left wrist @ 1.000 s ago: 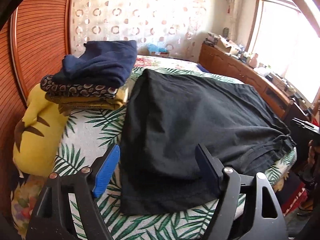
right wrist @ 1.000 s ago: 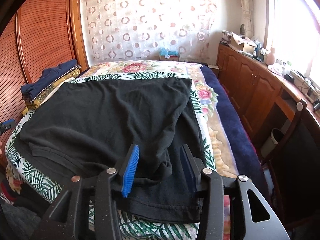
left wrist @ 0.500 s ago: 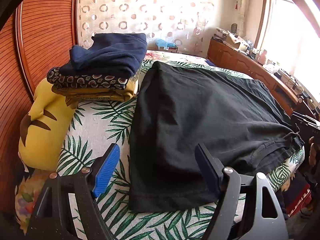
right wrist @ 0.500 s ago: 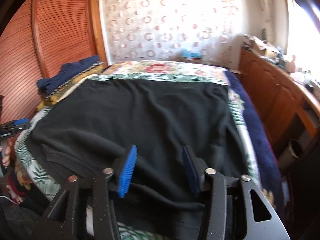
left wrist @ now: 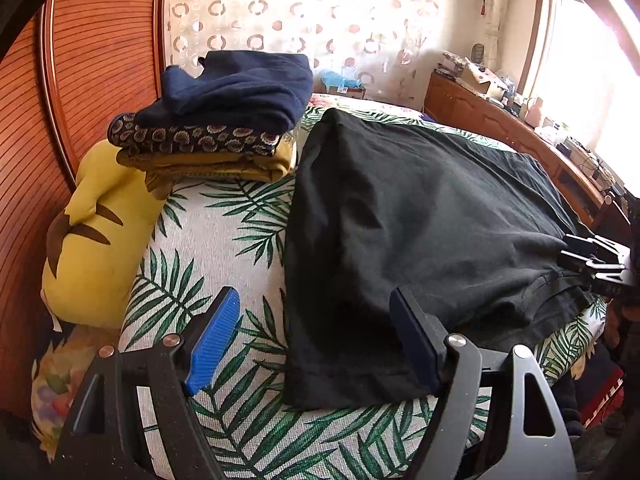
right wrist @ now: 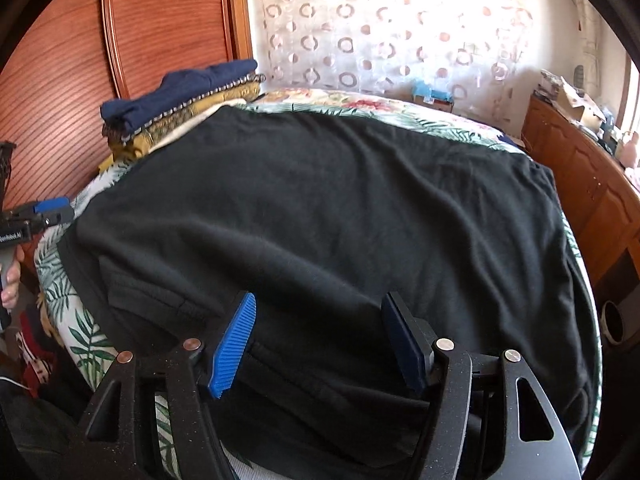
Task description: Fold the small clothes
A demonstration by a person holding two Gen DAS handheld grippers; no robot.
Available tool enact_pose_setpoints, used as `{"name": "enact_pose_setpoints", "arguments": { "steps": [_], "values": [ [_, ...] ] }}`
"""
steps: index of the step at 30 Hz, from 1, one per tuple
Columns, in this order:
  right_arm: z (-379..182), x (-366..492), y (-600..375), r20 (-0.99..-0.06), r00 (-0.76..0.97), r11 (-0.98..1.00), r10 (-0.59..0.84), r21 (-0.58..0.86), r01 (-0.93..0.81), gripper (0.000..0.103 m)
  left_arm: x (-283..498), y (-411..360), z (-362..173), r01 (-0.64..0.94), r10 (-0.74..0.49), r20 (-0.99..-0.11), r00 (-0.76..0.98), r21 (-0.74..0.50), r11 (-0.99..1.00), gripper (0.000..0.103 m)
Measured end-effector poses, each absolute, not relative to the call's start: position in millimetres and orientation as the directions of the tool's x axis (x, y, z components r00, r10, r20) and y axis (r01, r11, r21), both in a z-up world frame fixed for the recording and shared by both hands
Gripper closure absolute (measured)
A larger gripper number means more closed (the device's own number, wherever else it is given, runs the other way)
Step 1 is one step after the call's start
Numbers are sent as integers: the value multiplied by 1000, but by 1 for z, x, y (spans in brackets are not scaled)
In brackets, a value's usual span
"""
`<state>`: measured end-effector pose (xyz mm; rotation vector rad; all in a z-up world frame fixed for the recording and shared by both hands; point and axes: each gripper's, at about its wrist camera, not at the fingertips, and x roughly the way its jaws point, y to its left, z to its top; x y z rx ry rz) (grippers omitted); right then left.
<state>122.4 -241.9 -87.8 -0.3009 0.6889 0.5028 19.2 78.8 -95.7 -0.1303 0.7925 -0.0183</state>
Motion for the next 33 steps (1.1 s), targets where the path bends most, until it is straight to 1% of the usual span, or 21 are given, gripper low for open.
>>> {"name": "enact_pose_setpoints", "arguments": {
  "steps": [7, 11, 18, 22, 24, 26, 27, 28, 29, 30, 31, 32, 33],
  "values": [
    [-93, 130, -238, -660, 689, 845, 301, -150, -513, 35, 22, 81, -104, -40, -84, -721, 688, -152, 988, 25],
    [-98, 128, -238, -655, 692, 848, 303, -147, -510, 34, 25, 78, -111, -20, -112, -734, 670, -169, 985, 25],
    [-97, 112, -237, -650, 700, 853, 296, -149, -500, 31, 29, 74, -108, -13, -129, -726, 676, -186, 982, 25],
    [-98, 110, -238, -645, 705, 856, 295, -150, -495, 31, 35, 75, -108, 1, -163, -718, 677, -220, 975, 25],
    [-98, 110, -238, -645, 705, 856, 295, -150, -495, 31, 39, 75, -110, -11, -153, -726, 670, -216, 976, 25],
    [-98, 110, -238, -645, 705, 856, 295, -150, -495, 31, 42, 73, -111, -20, -132, -726, 675, -196, 980, 30],
    [-98, 110, -238, -645, 705, 856, 296, -149, -495, 31, 43, 71, -111, -22, -112, -729, 675, -172, 985, 36],
    [-98, 109, -239, -645, 705, 856, 296, -149, -495, 31, 43, 68, -111, -22, -94, -732, 674, -148, 989, 44],
    [-98, 110, -239, -645, 705, 856, 296, -149, -496, 31, 42, 67, -112, -20, -89, -732, 675, -139, 990, 49],
    [-98, 109, -239, -645, 704, 855, 296, -149, -496, 31, 42, 65, -111, -15, -90, -732, 676, -135, 991, 56],
    [-98, 110, -239, -646, 704, 856, 296, -149, -496, 30, 42, 65, -111, -9, -95, -731, 676, -137, 991, 66],
    [-98, 110, -238, -645, 704, 856, 296, -148, -496, 30, 42, 64, -111, -1, -102, -732, 674, -139, 990, 73],
    [-98, 109, -238, -645, 704, 856, 296, -148, -495, 30, 42, 64, -111, 12, -121, -731, 672, -153, 988, 86]
  ]
}}
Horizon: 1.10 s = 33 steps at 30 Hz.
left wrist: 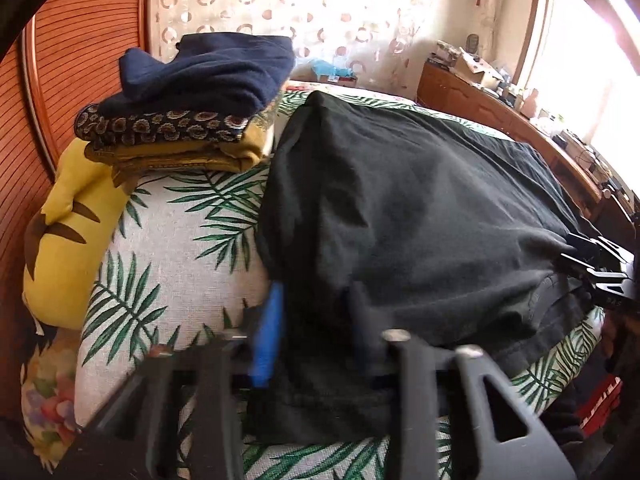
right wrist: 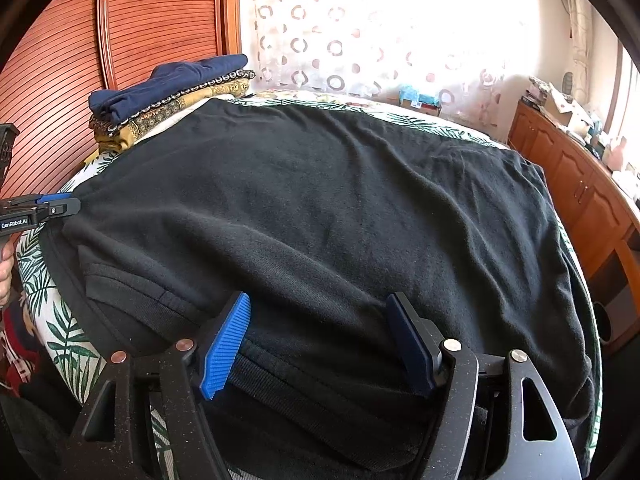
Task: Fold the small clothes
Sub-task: 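Grasp the folded black shirt edge with the left gripper and lift it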
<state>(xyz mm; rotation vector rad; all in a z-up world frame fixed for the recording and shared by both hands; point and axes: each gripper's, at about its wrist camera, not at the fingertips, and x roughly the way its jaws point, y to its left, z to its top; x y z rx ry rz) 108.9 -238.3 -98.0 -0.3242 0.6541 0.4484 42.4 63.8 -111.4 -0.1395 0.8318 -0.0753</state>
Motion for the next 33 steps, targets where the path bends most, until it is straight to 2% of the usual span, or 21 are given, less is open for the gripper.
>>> {"name": "enact_pose_setpoints", "arguments": {
  "steps": [2, 7, 11, 19, 21, 33],
  "values": [
    [-98, 109, -240, -646, 704, 856, 296, -148, -496, 30, 43, 61, -109, 35, -153, -725, 672, -174, 984, 90],
    [-95, 108, -242, -651, 699, 858, 296, -141, -495, 30, 45, 45, -85, 109, -231, -658, 717, -221, 969, 91],
    [-81, 102, -261, -599, 734, 869, 320, -124, -479, 30, 52, 24, -57, 169, -282, -597, 751, -239, 956, 91],
    [-62, 86, -318, -556, 794, 920, 246, -124, -372, 30, 84, -47, -15, 331, -433, -504, 747, -282, 900, 91],
    [-59, 81, -330, -550, 804, 932, 228, -116, -344, 30, 92, -62, -10, 390, -504, -476, 721, -324, 862, 91],
    [-52, 55, -378, -513, 838, 964, 184, -72, -256, 30, 118, -157, 41, 595, -651, -442, 618, -280, 754, 92]
  ]
}}
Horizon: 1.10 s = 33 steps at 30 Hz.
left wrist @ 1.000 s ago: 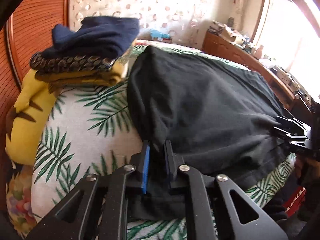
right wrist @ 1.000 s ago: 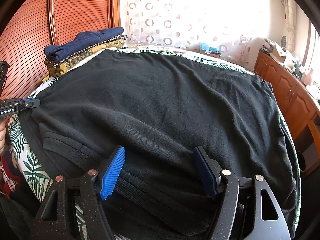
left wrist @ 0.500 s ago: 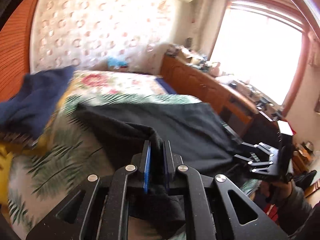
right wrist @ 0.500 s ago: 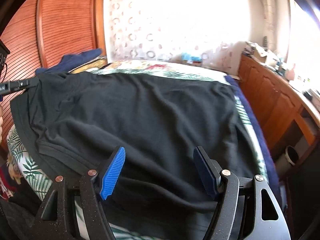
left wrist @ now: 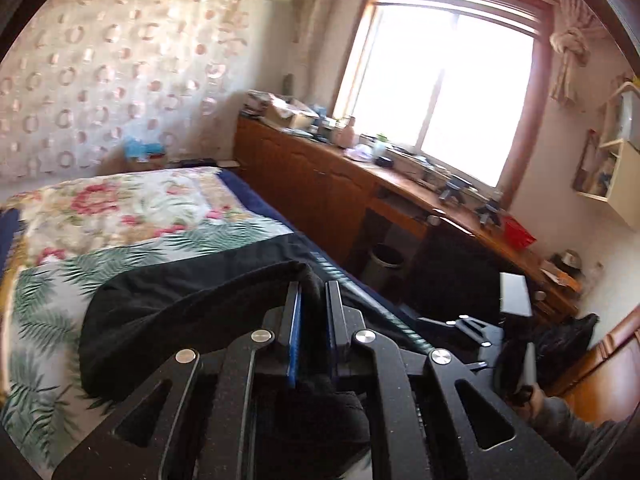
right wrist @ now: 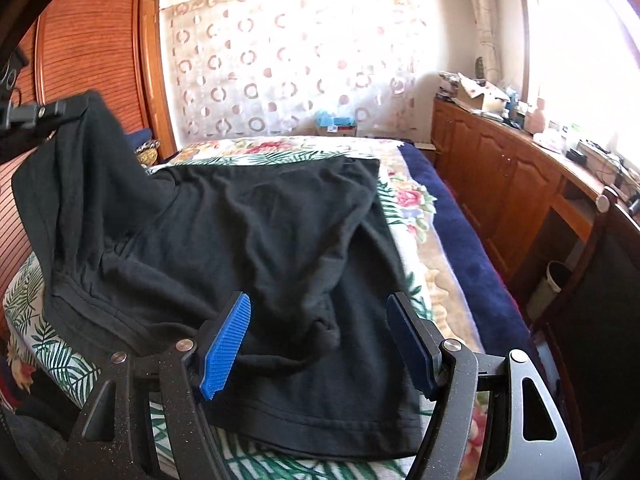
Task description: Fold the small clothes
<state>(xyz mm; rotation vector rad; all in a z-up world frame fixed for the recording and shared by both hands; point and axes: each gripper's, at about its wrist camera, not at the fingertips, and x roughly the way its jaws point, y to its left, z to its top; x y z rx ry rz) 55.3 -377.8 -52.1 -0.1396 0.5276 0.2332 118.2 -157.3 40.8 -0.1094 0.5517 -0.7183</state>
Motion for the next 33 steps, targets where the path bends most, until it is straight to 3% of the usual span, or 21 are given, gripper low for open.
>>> {"name": "enact_pose_setpoints", "arguments": {
  "steps": [6, 8, 10, 13, 25, 33],
  "values": [
    [-57, 52, -380, -505, 847, 974, 167, -49, -221, 30, 124, -197, 54, 636, -662, -460, 593, -236, 734, 91],
    [-57, 51, -380, -506, 848, 976, 158, -51, -212, 30, 129, -203, 49, 638, -650, -494, 578, -223, 737, 84],
    [-55, 50, -384, -506, 849, 977, 154, -49, -207, 30, 128, -202, 46, 643, -645, -511, 568, -213, 736, 57],
    [-53, 50, -383, -506, 849, 978, 151, -48, -203, 30, 123, -201, 40, 649, -629, -525, 573, -177, 740, 36],
    [-44, 63, -367, -500, 846, 962, 184, -83, -258, 30, 110, -126, 2, 507, -493, -561, 665, -146, 850, 35],
    [-49, 91, -337, -554, 797, 929, 241, -105, -354, 30, 109, -83, -28, 398, -410, -595, 691, -161, 903, 35]
  ]
}}
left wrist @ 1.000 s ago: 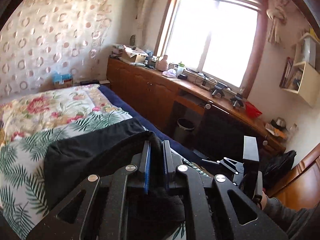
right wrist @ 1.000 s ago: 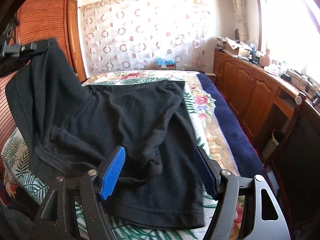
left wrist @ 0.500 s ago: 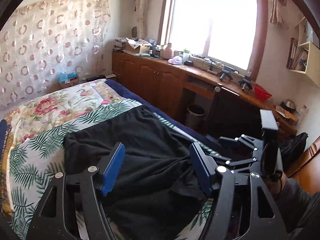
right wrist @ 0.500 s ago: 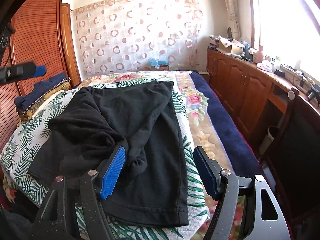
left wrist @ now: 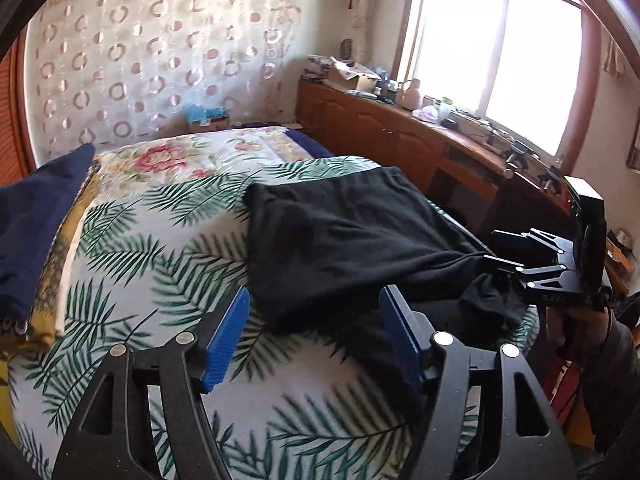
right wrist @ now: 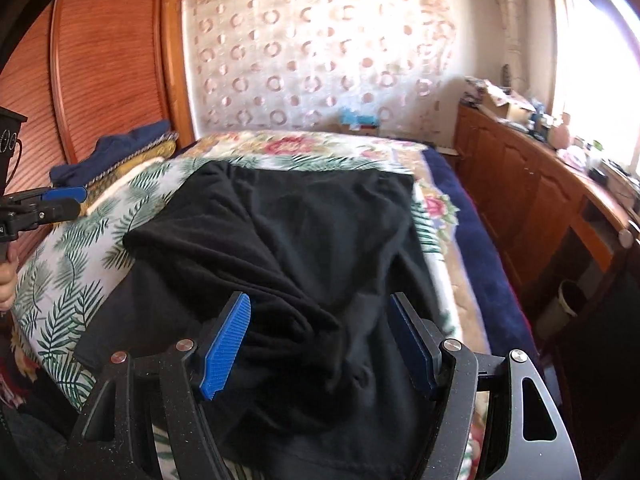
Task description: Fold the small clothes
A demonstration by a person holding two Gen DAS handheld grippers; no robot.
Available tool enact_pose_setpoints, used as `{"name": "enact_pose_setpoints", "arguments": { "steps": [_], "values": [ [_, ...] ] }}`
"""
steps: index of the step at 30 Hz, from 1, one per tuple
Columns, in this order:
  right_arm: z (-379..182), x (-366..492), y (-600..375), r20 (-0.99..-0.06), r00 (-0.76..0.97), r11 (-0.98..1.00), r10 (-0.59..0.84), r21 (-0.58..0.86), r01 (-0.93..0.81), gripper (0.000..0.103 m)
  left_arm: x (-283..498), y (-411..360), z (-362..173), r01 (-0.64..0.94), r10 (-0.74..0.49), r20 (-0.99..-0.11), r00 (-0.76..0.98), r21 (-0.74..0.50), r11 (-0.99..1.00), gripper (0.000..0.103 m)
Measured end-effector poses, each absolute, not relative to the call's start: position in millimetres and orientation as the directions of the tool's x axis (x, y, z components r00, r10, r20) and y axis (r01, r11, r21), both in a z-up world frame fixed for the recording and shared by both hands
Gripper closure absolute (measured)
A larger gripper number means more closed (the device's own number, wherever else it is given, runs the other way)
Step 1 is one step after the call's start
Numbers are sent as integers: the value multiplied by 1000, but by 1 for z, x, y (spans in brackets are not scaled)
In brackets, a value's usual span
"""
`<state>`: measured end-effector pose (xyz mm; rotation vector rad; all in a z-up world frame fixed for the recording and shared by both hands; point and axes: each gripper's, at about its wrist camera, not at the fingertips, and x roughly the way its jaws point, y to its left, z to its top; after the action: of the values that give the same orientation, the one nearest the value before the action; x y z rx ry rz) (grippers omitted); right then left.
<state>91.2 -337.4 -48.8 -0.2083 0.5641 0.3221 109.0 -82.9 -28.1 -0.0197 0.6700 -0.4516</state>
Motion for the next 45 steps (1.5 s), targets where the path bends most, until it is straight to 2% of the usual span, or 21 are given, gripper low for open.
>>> {"name": "enact_pose_setpoints", "arguments": {
  "steps": [5, 7, 10, 12, 14, 24, 32, 36, 43, 45],
  "values": [
    [-61, 119, -329, -634, 731, 907, 253, -108, -408, 30, 104, -70, -41, 367, -386, -602, 699, -161, 916, 35],
    [-62, 120, -328, -641, 723, 900, 258, -114, -422, 36, 103, -67, -44, 359, -379, -603, 702, -160, 919, 35],
    [-59, 119, -331, -641, 720, 890, 265, -124, -439, 60, 105, -62, -49, 349, -373, -602, 706, -162, 923, 35],
    [-52, 117, -334, -629, 730, 886, 267, -137, -442, 86, 106, -61, -50, 348, -377, -601, 704, -172, 922, 35],
    [-45, 115, -335, -596, 749, 887, 288, -128, -443, 90, 106, -60, -50, 347, -380, -597, 707, -175, 921, 35],
    [0, 78, -352, -428, 850, 899, 308, -162, -407, 92, 96, -56, -42, 340, -372, -523, 767, -161, 927, 35],
    [-48, 105, -378, -558, 806, 933, 195, -150, -329, 92, 99, -53, -41, 300, -332, -520, 787, -147, 942, 35],
    [-50, 106, -380, -571, 798, 937, 190, -137, -322, 83, 101, -52, -43, 300, -329, -547, 770, -146, 943, 35],
    [-39, 102, -367, -559, 810, 935, 175, -164, -314, 81, 98, -51, -46, 312, -341, -549, 763, -150, 938, 35],
    [-37, 97, -367, -545, 818, 935, 183, -160, -316, 75, 96, -50, -45, 310, -336, -549, 765, -143, 940, 35]
  ]
}}
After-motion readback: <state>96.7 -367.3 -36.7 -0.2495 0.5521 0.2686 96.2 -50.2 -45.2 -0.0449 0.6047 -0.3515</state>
